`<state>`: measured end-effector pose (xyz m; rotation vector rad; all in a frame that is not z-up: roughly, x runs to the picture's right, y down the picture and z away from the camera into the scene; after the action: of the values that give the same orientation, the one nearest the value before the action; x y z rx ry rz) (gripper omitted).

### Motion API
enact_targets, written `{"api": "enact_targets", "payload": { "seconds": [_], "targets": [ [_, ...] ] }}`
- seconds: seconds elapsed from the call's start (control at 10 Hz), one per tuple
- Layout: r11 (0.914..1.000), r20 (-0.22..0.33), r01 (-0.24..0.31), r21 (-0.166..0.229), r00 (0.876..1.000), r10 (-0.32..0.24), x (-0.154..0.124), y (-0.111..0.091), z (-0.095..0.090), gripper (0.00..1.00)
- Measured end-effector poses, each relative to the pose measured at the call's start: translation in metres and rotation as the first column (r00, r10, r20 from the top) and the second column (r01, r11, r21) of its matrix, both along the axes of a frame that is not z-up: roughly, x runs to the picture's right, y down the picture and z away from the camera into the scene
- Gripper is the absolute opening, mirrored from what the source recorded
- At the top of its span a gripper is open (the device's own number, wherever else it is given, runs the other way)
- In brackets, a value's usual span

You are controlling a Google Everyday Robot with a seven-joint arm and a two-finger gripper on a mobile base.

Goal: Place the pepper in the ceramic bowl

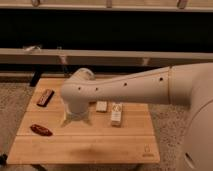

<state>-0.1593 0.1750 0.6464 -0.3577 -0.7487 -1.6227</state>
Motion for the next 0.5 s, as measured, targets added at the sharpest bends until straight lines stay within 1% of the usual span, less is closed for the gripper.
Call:
{"api": "enact_targets", "payload": {
  "seconds": [0.1, 0.2, 0.3, 0.4, 0.5],
  "targets": [
    [0.9991, 0.034, 0.041, 0.012, 0.999, -0.042, -0.019, 0.011, -0.008, 0.8],
    [0.9939, 0.081, 0.105, 0.033, 0.991, -0.108, -0.045, 0.029, -0.019, 0.8],
    [0.9852, 0.12, 0.162, 0.055, 0.978, -0.168, -0.069, 0.045, -0.027, 0.8],
    [0.9763, 0.148, 0.205, 0.07, 0.966, -0.213, -0.087, 0.057, -0.033, 0.8],
    [0.9576, 0.179, 0.271, 0.098, 0.942, -0.285, -0.116, 0.072, -0.033, 0.8]
  ]
}}
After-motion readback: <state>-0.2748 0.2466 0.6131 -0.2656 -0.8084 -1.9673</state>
